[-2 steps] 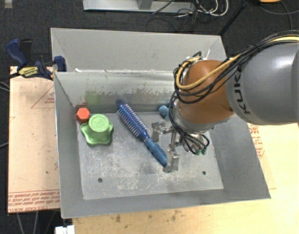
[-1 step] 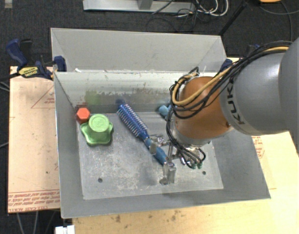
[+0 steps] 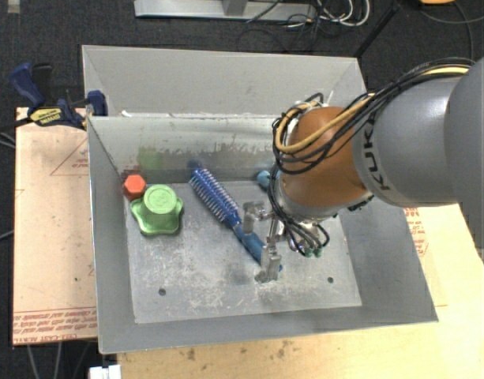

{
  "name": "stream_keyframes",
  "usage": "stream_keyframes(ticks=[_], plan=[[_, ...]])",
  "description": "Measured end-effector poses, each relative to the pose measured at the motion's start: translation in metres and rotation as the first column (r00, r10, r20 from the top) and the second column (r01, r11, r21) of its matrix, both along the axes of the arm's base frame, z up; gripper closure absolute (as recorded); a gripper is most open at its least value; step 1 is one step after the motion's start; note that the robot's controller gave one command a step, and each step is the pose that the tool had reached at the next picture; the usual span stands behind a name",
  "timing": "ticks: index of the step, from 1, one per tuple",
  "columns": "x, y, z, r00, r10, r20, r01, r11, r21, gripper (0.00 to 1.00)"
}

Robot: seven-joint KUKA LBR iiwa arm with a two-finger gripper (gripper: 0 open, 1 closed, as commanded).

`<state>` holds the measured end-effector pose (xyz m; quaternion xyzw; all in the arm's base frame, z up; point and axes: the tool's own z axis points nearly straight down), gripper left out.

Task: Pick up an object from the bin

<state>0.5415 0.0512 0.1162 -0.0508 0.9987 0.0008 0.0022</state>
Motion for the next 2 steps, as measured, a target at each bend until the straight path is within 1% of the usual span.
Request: stream_keyframes(ticks=[1, 2], plan=[[0.0469, -0.0016, -0.0476, 0.994, -0.111, -0.002, 0.111, 0.994, 0.000, 0.00], [0.0470, -0.0015, -0.0457, 0.994, -0.111, -0.001, 0.111, 0.994, 0.000, 1.00]])
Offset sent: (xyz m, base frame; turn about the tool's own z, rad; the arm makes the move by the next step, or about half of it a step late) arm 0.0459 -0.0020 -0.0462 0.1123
